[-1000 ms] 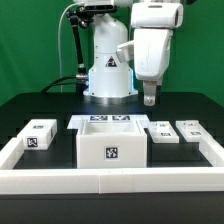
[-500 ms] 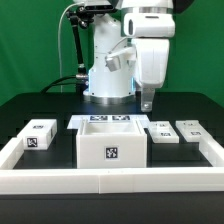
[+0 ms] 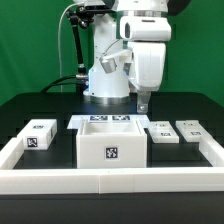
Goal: Assemble cabinet
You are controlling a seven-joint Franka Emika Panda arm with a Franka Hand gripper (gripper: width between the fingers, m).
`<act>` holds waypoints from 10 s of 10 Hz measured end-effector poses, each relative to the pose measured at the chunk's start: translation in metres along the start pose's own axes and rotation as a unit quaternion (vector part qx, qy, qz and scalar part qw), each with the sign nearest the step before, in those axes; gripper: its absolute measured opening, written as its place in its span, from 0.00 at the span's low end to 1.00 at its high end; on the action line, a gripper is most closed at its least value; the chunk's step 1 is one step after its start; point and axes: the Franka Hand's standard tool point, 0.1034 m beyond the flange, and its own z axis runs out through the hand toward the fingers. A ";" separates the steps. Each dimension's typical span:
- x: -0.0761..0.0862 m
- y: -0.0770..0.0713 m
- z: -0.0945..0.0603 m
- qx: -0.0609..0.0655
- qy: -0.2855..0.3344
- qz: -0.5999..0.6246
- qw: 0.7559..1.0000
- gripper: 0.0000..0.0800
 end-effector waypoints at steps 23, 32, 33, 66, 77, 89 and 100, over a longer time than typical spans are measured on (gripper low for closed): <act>-0.017 -0.054 0.064 0.040 0.015 0.022 0.999 0.05; 0.046 -0.022 0.063 0.024 0.029 0.049 0.998 0.05; 0.059 -0.014 0.063 0.020 0.032 0.051 0.998 0.05; 0.130 -0.056 0.027 0.003 0.041 0.087 0.995 1.00; 0.148 -0.088 0.063 0.024 0.055 0.091 0.994 0.69; 0.138 -0.087 0.051 0.016 0.051 0.097 0.994 0.09; 0.105 -0.063 0.033 -0.006 0.046 0.091 0.995 0.09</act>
Offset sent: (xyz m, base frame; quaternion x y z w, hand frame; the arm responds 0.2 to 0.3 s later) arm -0.0353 -0.0150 -0.0191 0.0050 0.0250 -0.0058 0.9997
